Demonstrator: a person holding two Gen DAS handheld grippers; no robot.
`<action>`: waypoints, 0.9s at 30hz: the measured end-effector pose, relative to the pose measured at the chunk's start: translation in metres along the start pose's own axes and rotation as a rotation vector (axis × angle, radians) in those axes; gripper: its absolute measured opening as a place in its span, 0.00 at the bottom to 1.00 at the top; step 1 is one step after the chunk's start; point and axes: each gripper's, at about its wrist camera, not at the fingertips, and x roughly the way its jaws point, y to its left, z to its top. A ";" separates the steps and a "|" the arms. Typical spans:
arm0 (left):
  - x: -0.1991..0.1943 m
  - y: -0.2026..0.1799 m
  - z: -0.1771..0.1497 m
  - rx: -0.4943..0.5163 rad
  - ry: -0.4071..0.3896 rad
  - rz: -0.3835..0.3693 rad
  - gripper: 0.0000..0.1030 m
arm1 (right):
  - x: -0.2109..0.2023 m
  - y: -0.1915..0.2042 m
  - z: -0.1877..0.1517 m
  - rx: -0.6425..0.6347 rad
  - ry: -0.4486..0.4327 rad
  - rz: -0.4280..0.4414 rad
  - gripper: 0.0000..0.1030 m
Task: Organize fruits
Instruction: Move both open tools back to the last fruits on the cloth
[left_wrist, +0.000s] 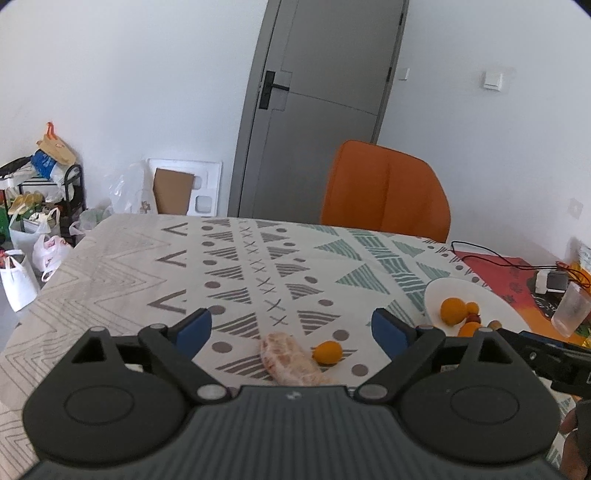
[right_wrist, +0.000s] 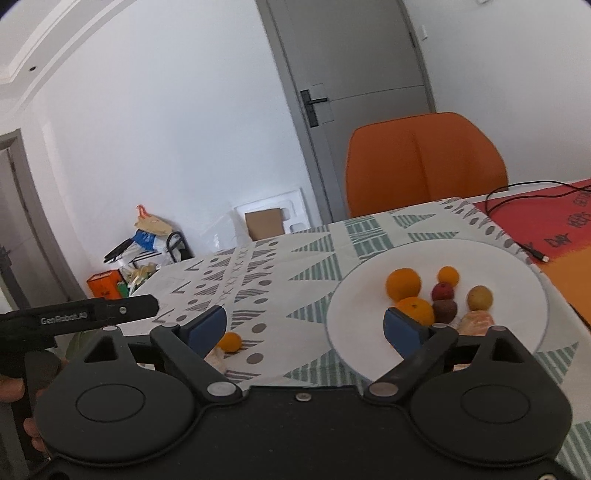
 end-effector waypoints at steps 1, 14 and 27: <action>0.001 0.002 -0.001 -0.005 0.003 0.004 0.90 | 0.002 0.002 -0.001 -0.006 0.003 0.006 0.90; 0.018 0.029 -0.010 -0.048 0.047 0.047 0.90 | 0.042 0.029 -0.003 -0.074 0.100 0.096 0.65; 0.030 0.054 -0.010 -0.083 0.075 0.083 0.90 | 0.093 0.054 0.002 -0.128 0.192 0.163 0.52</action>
